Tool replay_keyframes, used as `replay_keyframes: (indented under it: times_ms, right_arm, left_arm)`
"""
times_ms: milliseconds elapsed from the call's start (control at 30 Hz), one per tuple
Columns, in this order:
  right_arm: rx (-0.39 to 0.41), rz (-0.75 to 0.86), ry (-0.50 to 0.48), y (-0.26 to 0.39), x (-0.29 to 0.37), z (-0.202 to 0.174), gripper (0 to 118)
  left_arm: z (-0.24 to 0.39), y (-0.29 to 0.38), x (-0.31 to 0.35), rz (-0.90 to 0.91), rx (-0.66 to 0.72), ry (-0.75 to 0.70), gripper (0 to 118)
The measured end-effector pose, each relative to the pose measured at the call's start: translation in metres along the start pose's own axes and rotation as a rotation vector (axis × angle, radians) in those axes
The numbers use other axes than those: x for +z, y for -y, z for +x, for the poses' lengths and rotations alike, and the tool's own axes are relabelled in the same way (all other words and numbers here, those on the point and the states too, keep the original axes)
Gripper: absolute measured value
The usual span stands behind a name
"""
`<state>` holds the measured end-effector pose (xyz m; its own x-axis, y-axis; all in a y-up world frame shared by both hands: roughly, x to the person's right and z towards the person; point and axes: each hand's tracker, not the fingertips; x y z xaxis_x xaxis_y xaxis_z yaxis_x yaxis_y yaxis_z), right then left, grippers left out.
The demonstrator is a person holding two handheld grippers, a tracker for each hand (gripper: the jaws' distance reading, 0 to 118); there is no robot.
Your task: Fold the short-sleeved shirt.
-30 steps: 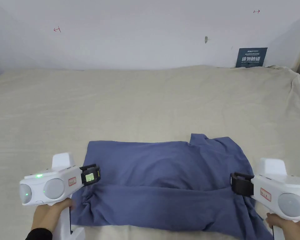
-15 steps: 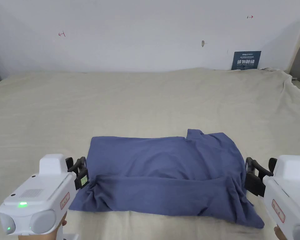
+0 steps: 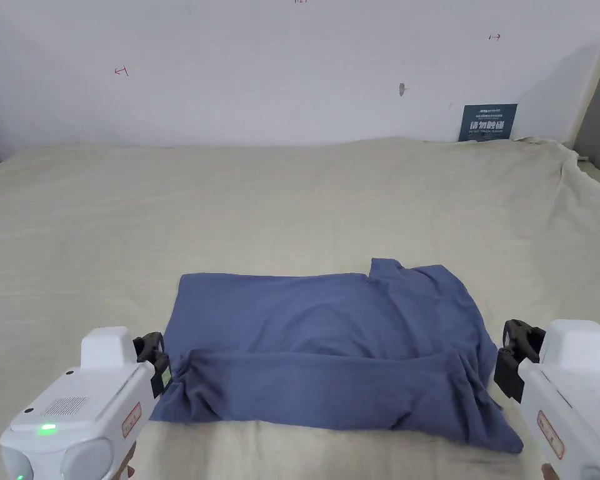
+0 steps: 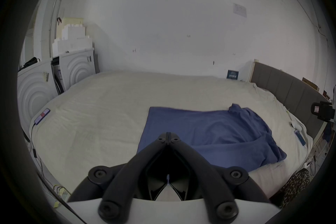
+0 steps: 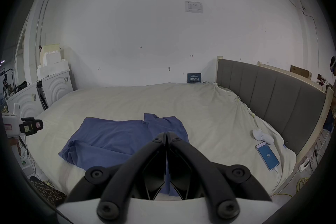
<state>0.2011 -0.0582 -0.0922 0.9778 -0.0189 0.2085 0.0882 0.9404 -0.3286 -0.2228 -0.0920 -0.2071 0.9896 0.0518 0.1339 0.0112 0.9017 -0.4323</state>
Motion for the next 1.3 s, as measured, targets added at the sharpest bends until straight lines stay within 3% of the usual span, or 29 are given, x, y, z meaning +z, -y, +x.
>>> replay_keyframes:
  times_ms: [233, 300, 333, 433, 467, 500, 733, 833, 867, 900, 933, 967, 1000, 1167, 1200, 1233, 1267, 1300]
  right_arm:
    - [-0.004, -0.042, -0.006, 0.005, -0.018, -0.001, 0]
    - [-0.004, -0.055, -0.004, 0.008, -0.023, -0.002, 0]
    - [-0.004, -0.064, -0.002, 0.009, -0.026, -0.002, 0]
    - [-0.009, -0.085, 0.001, 0.013, -0.034, -0.002, 0]
    - [-0.009, -0.093, 0.004, 0.014, -0.036, -0.001, 0]
    - [-0.009, -0.097, 0.007, 0.015, -0.039, -0.001, 0]
    - [-0.018, -0.136, 0.016, 0.021, -0.052, 0.001, 0]
    - [-0.020, -0.149, 0.023, 0.023, -0.055, 0.003, 0]
    - [-0.021, -0.154, 0.026, 0.024, -0.055, 0.004, 0]
    - [-0.025, -0.158, 0.030, 0.025, -0.056, 0.005, 0]
    - [-0.032, -0.165, 0.032, 0.027, -0.057, 0.007, 0]
    - [-0.044, -0.177, 0.033, 0.029, -0.058, 0.010, 0]
    - [-0.058, -0.189, 0.034, 0.031, -0.060, 0.013, 0]
    - [-0.125, -0.322, 0.048, 0.049, -0.077, 0.030, 3]
    - [-0.127, -0.361, 0.055, 0.055, -0.082, 0.034, 10]
    - [-0.139, -0.384, 0.068, 0.061, -0.086, 0.038, 24]
    - [-0.132, -0.424, 0.078, 0.068, -0.092, 0.041, 53]
    - [-0.130, -0.463, 0.071, 0.074, -0.098, 0.044, 69]
  left_arm:
    - [-0.024, 0.008, -0.067, -0.305, 0.038, -0.018, 0]
    - [-0.030, 0.013, -0.085, -0.356, 0.040, -0.049, 8]
    - [-0.033, 0.016, -0.094, -0.393, 0.036, -0.069, 16]
    - [-0.043, 0.024, -0.118, -0.471, 0.043, -0.082, 71]
    - [-0.044, 0.027, -0.124, -0.509, 0.046, -0.089, 82]
    - [-0.045, 0.030, -0.127, -0.545, 0.049, -0.093, 84]
    - [-0.053, 0.059, -0.159, -0.654, 0.056, -0.103, 83]
    - [-0.052, 0.066, -0.158, -0.645, 0.064, -0.111, 76]
    - [-0.051, 0.064, -0.156, -0.641, 0.054, -0.121, 71]
    - [-0.050, 0.063, -0.154, -0.636, 0.038, -0.134, 58]
    - [-0.049, 0.062, -0.150, -0.613, 0.023, -0.117, 42]
    - [-0.049, 0.061, -0.149, -0.592, 0.028, -0.089, 16]
    - [-0.051, 0.060, -0.149, -0.584, 0.056, -0.031, 8]
    - [-0.050, 0.051, -0.135, -0.544, 0.070, -0.037, 7]
    - [-0.051, 0.047, -0.131, -0.527, 0.078, -0.025, 7]
    - [-0.052, 0.043, -0.127, -0.516, 0.079, -0.021, 7]
    - [-0.053, 0.039, -0.123, -0.506, 0.081, -0.015, 7]
    - [-0.054, 0.036, -0.121, -0.499, 0.084, -0.007, 7]
